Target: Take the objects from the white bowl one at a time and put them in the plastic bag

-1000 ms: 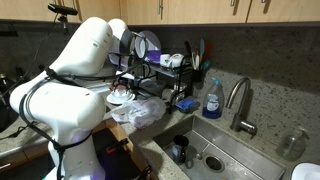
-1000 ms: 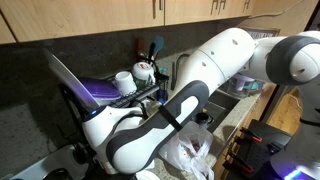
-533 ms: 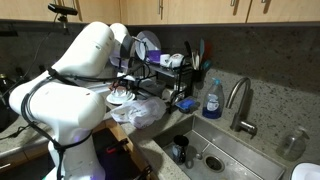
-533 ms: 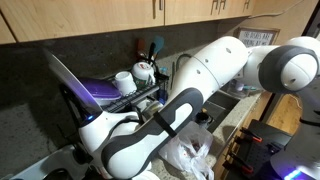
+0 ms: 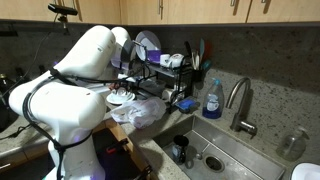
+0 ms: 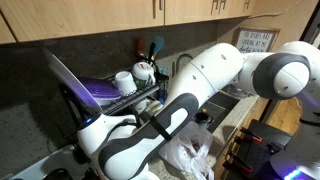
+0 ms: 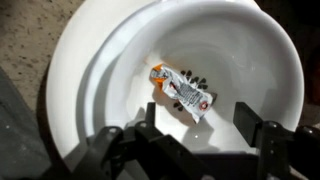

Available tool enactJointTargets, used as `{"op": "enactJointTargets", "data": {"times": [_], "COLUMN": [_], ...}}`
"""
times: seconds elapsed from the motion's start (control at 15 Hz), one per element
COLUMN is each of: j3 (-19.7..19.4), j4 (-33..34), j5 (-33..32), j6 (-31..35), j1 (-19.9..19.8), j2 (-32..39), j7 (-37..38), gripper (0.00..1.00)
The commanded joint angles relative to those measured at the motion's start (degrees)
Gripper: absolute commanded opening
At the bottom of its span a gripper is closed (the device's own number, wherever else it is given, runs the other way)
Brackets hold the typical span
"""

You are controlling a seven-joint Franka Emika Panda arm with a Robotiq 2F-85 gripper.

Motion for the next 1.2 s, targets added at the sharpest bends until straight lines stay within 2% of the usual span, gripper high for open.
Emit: {"op": "enactJointTargets", "data": {"times": [0.0,0.27,0.33,0.47,0.53,0.67,0.73,0.8,0.93,1.13], "j3": [0.0,-0.1,-0.1,-0.1,-0.1,-0.1,-0.2,-0.2,-0.2,-0.1], "j4": [2.3,0.0,-0.6,-2.0,-2.6,-4.2,-5.1,-6.0,-8.0,-11.2], "j5": [-1.0,-1.4,-1.6,-2.4,-2.7,-3.2,-3.5,-3.7,-4.4,-5.3], "j6": [-2.1,-0.8,-0.5,0.1,0.3,0.7,1.0,1.2,1.7,2.7], "j1": [0.3,0.6,0.6,0.8,0.9,1.0,1.1,1.1,1.1,0.6], "j2": [0.9,-1.0,-1.4,-2.4,-2.8,-3.9,-4.7,-5.4,-6.9,-8.9], "j7": [-1.3,-1.1,-0.9,-0.7,-0.7,-0.4,-0.1,-0.1,0.0,-0.3], "gripper": [0.49,0.20,0.20,0.24,0.29,0.47,0.50,0.60,0.71,0.74]}}
